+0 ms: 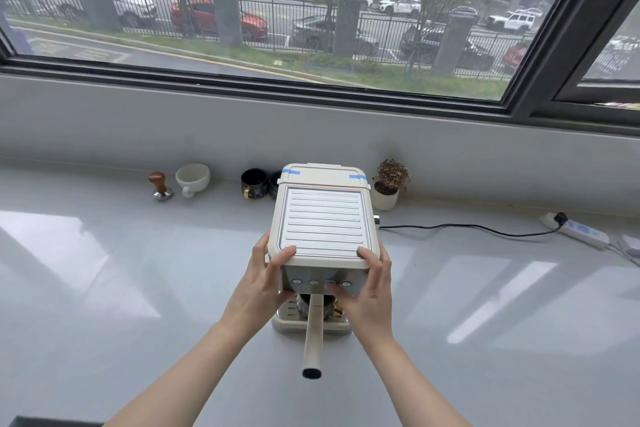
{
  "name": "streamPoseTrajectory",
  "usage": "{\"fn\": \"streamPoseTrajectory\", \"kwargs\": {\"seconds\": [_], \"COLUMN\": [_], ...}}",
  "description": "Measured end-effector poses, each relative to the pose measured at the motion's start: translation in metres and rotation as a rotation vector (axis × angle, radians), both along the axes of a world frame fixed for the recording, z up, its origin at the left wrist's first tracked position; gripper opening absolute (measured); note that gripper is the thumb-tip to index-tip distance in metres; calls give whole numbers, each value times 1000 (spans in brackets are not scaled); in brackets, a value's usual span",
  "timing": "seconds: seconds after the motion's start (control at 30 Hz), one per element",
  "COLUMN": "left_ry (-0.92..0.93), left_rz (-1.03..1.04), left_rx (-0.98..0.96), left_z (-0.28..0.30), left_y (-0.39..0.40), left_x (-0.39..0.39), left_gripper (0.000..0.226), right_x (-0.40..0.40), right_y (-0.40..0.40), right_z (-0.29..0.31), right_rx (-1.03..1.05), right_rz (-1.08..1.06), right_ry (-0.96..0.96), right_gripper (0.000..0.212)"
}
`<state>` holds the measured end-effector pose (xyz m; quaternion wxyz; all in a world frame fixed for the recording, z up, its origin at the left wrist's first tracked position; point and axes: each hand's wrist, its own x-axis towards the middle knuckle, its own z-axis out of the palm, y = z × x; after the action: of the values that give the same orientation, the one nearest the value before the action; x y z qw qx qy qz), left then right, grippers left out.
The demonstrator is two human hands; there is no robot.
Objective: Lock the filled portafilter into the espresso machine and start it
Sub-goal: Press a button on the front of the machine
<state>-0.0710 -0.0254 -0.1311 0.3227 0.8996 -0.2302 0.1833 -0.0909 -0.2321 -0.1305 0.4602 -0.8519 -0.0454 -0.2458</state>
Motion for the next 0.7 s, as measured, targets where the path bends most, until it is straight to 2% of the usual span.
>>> {"fn": "streamPoseTrajectory", "kwargs": {"seconds": [0.53,0.7], "left_ry": [-34,-23], "left_rz": [7,7], "left_rx": [-47,-44], "left_z": [0,0], "left_y": [-2,-2], "left_x": [-2,-2], "left_gripper": [111,112], "right_x": [-3,-6], "right_y": [3,-9], "right_z": [5,0], "right_rx": [-46,-90], "right_rz": [-38,3], "right_ry": [7,5], "right_gripper": [72,77]}}
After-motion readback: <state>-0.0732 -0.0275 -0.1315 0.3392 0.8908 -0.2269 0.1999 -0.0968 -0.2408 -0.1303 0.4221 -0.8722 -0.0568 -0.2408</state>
